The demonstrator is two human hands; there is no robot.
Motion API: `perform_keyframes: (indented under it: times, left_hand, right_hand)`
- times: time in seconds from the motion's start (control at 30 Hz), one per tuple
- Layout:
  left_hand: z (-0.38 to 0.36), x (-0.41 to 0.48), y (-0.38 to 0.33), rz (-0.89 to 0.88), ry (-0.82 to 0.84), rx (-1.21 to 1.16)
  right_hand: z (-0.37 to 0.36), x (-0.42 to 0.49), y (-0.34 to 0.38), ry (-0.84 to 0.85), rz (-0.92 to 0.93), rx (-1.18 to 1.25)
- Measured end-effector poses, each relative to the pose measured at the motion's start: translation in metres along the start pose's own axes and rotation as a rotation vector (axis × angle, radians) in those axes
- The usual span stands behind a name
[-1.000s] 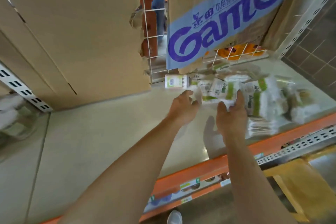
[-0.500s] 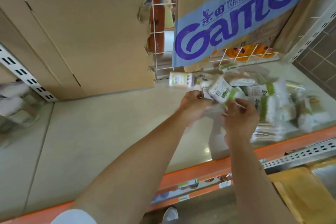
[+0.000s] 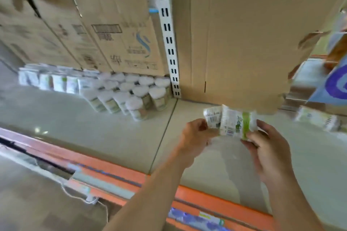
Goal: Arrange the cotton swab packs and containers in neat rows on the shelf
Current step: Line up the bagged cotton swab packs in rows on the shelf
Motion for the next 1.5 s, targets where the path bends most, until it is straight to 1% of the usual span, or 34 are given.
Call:
perform_keyframes:
  times: [0.1,0.27,0.37,0.5,0.6,0.7,0.93,1.17,1.3,1.4,1.5]
  left_hand:
    - [0.064,-0.012,0.02,0.001,-0.107,-0.08]
    - [0.158,-0.037,0.048,-0.022,-0.174,-0.156]
    - [0.219,-0.052,0.072,-0.012,-0.205,-0.171]
    - [0.303,-0.064,0.102,-0.033,-0.3,-0.19]
    - [0.354,-0.074,0.12,-0.037,-0.323,-0.209]
    - [0.396,-0.077,0.135,-0.038,-0.347,-0.176]
    - [0.445,-0.058,0.143,-0.039,-0.332,-0.181]
    - [0.49,-0.037,0.154,-0.01,-0.392,-0.209]
    - [0.516,-0.031,0.162,0.012,-0.455,-0.232]
    - [0.527,-0.026,0.165,0.027,-0.453,-0.252]
    - [0.538,-0.018,0.162,0.02,-0.424,-0.234]
  right_hand:
    - [-0.051,-0.015,-0.035,0.096,-0.076,-0.03]
    - [-0.121,-0.043,-0.089,0.132,-0.147,-0.05]
    - [-0.167,-0.064,-0.119,0.16,-0.15,-0.062]
    - [-0.232,-0.089,-0.164,0.213,-0.141,-0.093]
    - [-0.272,-0.106,-0.197,0.234,-0.154,-0.104]
    - [-0.303,-0.119,-0.221,0.274,-0.17,-0.141]
    - [-0.347,-0.117,-0.247,0.34,-0.198,-0.221]
    - [-0.402,-0.105,-0.281,0.425,-0.256,-0.252]
    - [-0.435,-0.103,-0.293,0.486,-0.231,-0.28]
    - [-0.447,-0.102,-0.3,0.482,-0.214,-0.299]
    - [-0.457,-0.097,-0.304,0.443,-0.194,-0.322]
Point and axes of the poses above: each hand's wrist, its own x-axis towards the middle knuckle, its own z-axis out of the back of the hand, y = z × x, the point moved 7 cm from there along x, towards the middle knuckle, and after that the axes turned 11 degrees about x, right-handed, at the moved point
